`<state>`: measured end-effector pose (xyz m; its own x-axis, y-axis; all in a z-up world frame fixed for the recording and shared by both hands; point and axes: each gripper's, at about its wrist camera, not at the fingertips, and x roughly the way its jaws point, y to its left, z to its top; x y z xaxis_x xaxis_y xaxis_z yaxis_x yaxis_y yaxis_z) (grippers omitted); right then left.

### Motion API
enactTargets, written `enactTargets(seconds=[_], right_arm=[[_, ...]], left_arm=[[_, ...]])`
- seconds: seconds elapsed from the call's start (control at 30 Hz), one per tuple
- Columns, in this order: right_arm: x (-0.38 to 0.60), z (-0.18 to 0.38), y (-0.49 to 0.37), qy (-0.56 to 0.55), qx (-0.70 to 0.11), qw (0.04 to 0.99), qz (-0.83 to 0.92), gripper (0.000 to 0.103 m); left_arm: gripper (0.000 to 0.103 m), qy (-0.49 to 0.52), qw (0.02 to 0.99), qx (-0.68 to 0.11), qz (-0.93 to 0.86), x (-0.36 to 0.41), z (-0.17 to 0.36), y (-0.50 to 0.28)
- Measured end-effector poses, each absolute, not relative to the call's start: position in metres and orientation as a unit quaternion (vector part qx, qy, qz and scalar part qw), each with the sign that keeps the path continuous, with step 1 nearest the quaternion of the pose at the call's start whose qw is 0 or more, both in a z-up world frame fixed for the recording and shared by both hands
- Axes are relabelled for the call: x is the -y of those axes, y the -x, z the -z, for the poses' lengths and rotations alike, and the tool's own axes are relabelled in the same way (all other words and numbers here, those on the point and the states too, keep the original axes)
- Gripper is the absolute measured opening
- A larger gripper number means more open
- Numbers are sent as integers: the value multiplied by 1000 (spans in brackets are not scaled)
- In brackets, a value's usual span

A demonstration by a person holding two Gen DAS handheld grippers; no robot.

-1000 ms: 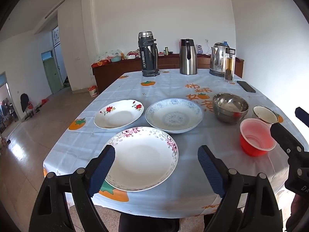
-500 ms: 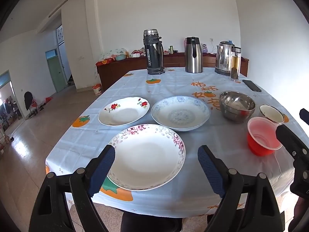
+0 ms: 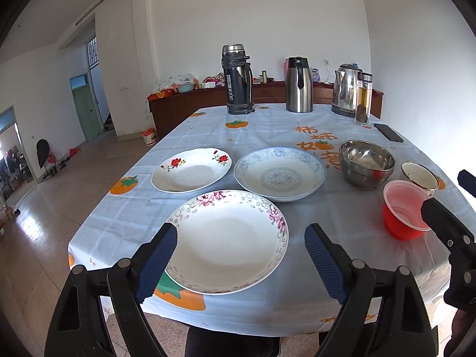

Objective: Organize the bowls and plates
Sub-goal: 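Move the left tool toward the rim of the pink-floral plate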

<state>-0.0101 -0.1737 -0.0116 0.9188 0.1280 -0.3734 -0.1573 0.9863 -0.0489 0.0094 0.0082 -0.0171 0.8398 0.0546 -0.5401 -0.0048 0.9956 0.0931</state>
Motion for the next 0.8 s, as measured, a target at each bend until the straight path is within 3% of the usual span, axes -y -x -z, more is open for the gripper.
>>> enactTargets(seconds=[0.8], right_arm=[[158,20,-2,52,-205,973,-89,98]], left_arm=[[89,-29,956,-291,-23,-25,27,-21]])
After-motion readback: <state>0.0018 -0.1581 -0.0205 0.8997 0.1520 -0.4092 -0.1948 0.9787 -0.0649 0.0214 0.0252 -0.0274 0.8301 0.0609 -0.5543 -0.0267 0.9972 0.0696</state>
